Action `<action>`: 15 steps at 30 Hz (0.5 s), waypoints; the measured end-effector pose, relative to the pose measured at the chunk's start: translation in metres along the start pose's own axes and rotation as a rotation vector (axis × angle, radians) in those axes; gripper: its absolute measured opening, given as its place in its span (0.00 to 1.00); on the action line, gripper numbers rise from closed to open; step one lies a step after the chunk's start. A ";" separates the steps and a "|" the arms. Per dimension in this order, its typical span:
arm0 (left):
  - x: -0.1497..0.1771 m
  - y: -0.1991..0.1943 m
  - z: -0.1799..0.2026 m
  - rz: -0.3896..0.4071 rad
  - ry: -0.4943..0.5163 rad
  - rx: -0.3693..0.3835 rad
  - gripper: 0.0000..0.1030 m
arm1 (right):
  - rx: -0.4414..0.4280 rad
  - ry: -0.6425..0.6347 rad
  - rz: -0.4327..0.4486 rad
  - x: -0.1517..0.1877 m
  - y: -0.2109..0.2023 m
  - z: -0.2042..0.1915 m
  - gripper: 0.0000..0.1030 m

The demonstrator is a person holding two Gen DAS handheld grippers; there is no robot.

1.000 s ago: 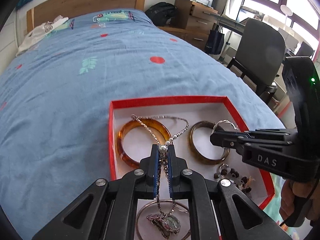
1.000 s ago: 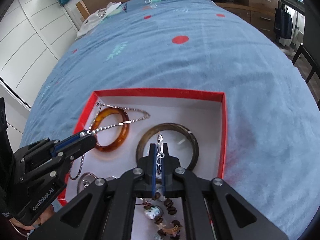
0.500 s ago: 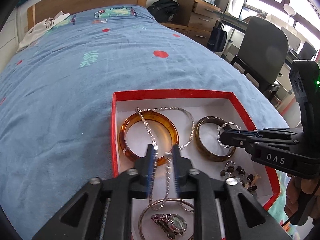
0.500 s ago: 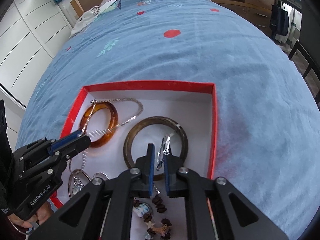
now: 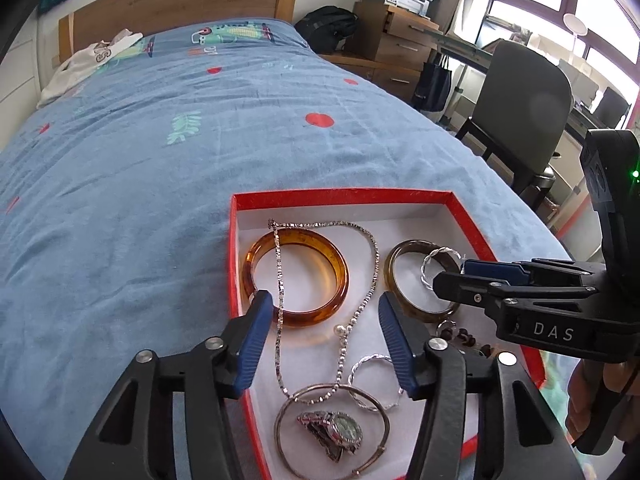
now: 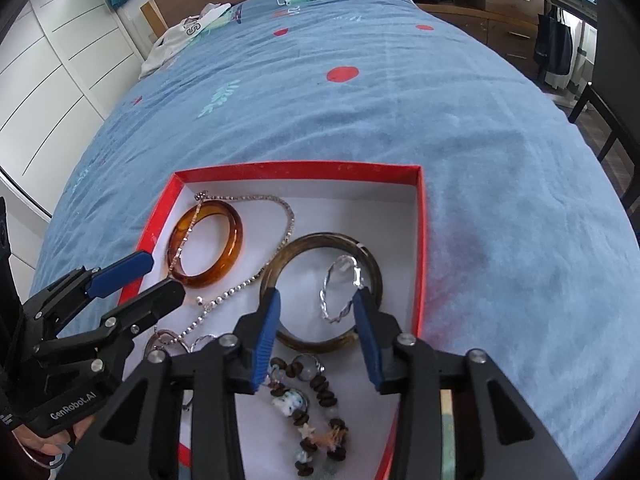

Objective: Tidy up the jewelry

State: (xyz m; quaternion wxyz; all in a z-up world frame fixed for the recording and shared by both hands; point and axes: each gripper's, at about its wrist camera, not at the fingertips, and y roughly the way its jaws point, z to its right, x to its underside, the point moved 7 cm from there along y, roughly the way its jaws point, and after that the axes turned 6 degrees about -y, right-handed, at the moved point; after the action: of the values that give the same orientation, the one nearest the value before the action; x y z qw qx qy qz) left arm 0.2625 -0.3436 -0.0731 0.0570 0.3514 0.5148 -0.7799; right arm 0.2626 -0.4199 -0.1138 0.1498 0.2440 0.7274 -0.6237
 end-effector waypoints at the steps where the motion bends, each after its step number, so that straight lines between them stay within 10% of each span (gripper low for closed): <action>1: 0.000 -0.003 0.000 0.005 -0.003 -0.001 0.56 | 0.002 0.000 0.002 0.001 -0.003 -0.001 0.37; 15: 0.016 -0.076 -0.014 0.068 -0.067 -0.069 0.69 | 0.054 -0.013 0.055 0.025 -0.070 -0.028 0.38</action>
State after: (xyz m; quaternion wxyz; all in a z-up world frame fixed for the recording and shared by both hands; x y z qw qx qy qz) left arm 0.2232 -0.2922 -0.0276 0.1129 0.3403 0.5271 -0.7705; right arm 0.2063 -0.3960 -0.0630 0.1649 0.2638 0.7023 -0.6403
